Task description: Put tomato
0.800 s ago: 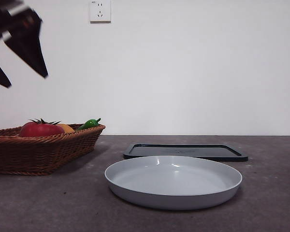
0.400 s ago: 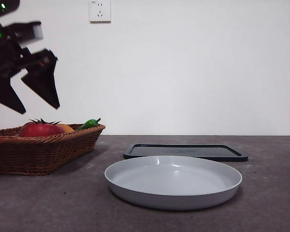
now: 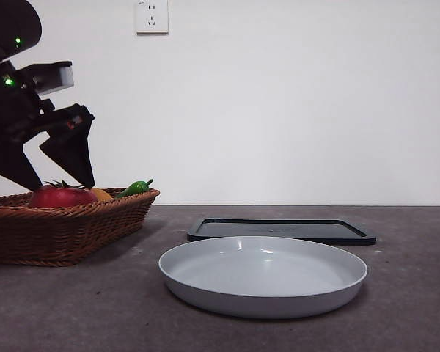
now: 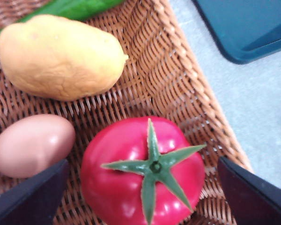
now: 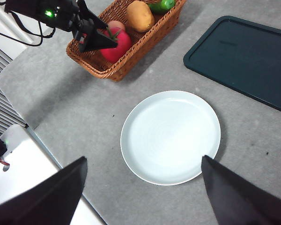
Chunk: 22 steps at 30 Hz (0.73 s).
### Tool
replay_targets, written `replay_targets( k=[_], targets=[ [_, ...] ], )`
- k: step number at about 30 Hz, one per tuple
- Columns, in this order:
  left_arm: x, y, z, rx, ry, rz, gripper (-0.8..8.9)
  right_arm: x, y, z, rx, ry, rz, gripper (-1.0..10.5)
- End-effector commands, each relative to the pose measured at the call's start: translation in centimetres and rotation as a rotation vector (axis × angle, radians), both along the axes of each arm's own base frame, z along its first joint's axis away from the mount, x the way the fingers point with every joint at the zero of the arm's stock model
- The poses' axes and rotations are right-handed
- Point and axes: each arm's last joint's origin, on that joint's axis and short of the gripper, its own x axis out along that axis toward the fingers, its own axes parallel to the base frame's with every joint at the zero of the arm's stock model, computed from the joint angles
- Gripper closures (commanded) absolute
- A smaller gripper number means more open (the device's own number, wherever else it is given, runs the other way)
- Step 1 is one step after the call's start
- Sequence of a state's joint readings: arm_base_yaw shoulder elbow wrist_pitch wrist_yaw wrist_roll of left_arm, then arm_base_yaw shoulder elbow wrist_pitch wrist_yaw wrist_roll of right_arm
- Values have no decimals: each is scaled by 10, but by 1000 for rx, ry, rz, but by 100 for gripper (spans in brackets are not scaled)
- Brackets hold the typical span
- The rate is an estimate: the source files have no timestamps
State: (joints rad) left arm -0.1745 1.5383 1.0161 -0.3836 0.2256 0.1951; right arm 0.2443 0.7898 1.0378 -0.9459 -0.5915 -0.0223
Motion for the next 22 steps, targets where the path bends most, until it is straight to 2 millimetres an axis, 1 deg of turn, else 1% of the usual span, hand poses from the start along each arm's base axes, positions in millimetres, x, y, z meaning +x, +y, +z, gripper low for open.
replay_targets(
  k=[1, 4, 12, 15, 17, 20, 22],
  targets=[
    [8, -2, -3, 9, -2, -13, 314, 0, 1, 6, 3, -22, 12, 560],
    [9, -2, -7, 11, 10, -13, 314, 0, 1, 6, 3, -22, 12, 560],
    [10, -2, -8, 15, 10, -10, 332, 0, 1, 6, 3, -21, 12, 560],
    [9, -2, -8, 29, 12, 0, 393, 0, 1, 6, 3, -21, 12, 560],
    [9, -2, -8, 29, 14, 0, 413, 0, 1, 6, 3, -22, 12, 560],
    [9, -2, -8, 30, 17, 1, 415, 0, 1, 6, 3, -22, 12, 560],
    [9, -2, -9, 30, 19, 2, 440, 0, 1, 6, 3, -22, 12, 560]
  ],
)
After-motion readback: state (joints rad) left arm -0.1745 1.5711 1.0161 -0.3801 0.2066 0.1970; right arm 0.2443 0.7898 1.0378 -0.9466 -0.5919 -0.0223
